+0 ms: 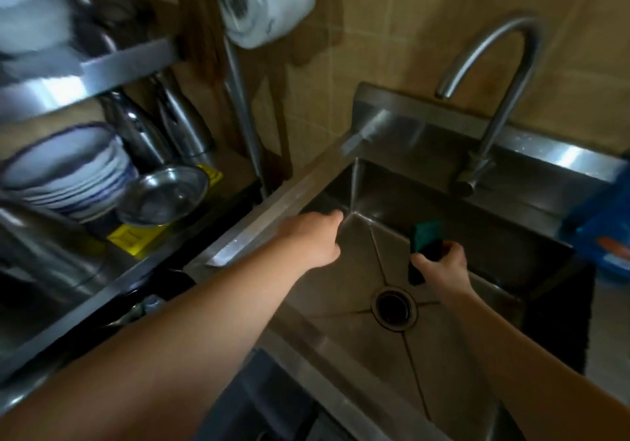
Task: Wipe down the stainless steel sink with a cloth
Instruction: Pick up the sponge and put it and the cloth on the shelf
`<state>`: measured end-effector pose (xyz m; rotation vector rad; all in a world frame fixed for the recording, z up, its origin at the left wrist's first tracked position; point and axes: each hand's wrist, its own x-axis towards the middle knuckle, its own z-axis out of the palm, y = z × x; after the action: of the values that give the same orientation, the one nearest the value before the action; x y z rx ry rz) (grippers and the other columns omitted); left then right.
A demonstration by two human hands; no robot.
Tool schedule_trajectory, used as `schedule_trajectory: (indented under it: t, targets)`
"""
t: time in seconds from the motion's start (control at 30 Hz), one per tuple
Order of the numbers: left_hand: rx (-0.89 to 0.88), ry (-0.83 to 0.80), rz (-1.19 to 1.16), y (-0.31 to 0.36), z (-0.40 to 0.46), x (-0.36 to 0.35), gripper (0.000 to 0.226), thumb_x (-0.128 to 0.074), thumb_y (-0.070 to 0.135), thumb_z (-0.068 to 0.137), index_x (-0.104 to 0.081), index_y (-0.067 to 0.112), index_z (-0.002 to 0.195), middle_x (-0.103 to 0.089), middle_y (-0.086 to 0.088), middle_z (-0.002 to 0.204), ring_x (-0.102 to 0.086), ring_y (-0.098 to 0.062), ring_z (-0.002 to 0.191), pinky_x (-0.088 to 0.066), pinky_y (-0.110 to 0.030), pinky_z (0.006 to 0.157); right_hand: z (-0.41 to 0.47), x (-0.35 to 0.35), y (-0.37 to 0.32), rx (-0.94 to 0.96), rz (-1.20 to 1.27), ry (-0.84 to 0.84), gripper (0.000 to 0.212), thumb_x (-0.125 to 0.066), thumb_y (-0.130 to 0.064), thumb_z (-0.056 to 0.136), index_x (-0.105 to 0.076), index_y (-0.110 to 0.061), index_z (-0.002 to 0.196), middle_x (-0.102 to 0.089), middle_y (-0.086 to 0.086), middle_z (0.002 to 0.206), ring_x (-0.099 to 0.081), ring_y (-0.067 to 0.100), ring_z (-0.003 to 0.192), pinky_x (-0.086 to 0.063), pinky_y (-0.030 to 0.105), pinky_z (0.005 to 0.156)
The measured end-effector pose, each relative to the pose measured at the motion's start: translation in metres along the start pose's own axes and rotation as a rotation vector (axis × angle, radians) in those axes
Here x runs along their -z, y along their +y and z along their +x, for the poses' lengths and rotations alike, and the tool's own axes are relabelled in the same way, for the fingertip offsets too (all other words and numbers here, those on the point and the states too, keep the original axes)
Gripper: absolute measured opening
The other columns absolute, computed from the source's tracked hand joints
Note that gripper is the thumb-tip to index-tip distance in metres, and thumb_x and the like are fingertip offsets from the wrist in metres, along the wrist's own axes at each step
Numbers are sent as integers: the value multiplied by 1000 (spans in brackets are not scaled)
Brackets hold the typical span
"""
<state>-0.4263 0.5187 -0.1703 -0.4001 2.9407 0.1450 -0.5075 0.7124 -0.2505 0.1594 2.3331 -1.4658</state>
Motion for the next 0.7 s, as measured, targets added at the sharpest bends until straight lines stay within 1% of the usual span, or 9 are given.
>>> schedule_trajectory:
  t: [0.03, 0.1, 0.2, 0.3, 0.4, 0.47, 0.53, 0.6, 0.7]
  targets:
    - [16, -5, 4, -8, -6, 8, 52, -46, 27, 91, -26, 25, 138, -56, -6, 117, -58, -25, 97, -43, -33, 69, -3, -4, -8, 32, -55, -17, 75, -68, -22, 81, -25, -15, 142, -34, 13, 142, -43, 32, 125, -42, 46, 103]
    - [40, -32, 13, -28, -18, 26, 50, -45, 29, 92, -27, 25, 138, -53, -7, 125, -55, -28, 105, -41, -34, 69, -7, -16, -32, 103, -97, -59, 79, -69, -23, 80, -22, -21, 144, -31, 13, 145, -43, 34, 125, -44, 49, 100]
    - [88, -32, 9, -63, -36, 54, 43, -45, 31, 91, -33, 23, 132, -54, -8, 122, -54, -30, 105, -43, -37, 74, -10, -38, -80, 184, -93, -110, 85, -71, -24, 79, -17, -30, 144, -31, 14, 146, -43, 36, 125, -43, 49, 99]
    - [132, 1, -16, -109, -55, 80, 40, -48, 34, 88, -41, 23, 126, -56, -6, 120, -54, -28, 104, -45, -36, 77, -16, -71, -137, 315, -185, -197, 86, -71, -27, 78, -15, -35, 142, -33, 12, 144, -43, 34, 124, -42, 43, 95]
    - [175, 79, 3, -168, -73, 105, 30, -52, 40, 83, -51, 25, 109, -56, -1, 108, -54, -25, 102, -41, -30, 71, -28, -120, -205, 432, -310, -329, 87, -69, -33, 80, -10, -33, 144, -30, 8, 146, -38, 31, 128, -38, 39, 96]
    - [214, 158, 1, -210, -84, 122, 24, -54, 43, 78, -54, 30, 98, -58, 2, 100, -56, -23, 99, -38, -28, 68, -44, -159, -250, 492, -348, -388, 85, -67, -34, 81, -11, -30, 144, -34, 10, 143, -43, 32, 125, -40, 41, 96]
    - [248, 208, 6, -254, -92, 139, 26, -56, 44, 76, -56, 32, 98, -60, 3, 102, -56, -23, 99, -39, -27, 70, -60, -200, -293, 570, -356, -440, 81, -66, -33, 82, -13, -29, 143, -40, 11, 139, -49, 32, 118, -45, 41, 95]
    - [272, 255, 7, -296, -99, 156, 24, -57, 43, 75, -57, 30, 95, -61, 4, 100, -56, -22, 99, -39, -26, 72, -73, -240, -334, 636, -394, -450, 80, -65, -34, 83, -13, -28, 143, -43, 11, 137, -50, 30, 117, -45, 40, 94]
    - [288, 317, -47, -346, -98, 179, 23, -60, 40, 76, -59, 30, 97, -59, 6, 94, -54, -16, 90, -35, -23, 70, -81, -288, -391, 678, -456, -428, 81, -64, -41, 81, -15, -27, 143, -45, 9, 132, -51, 26, 105, -42, 34, 78]
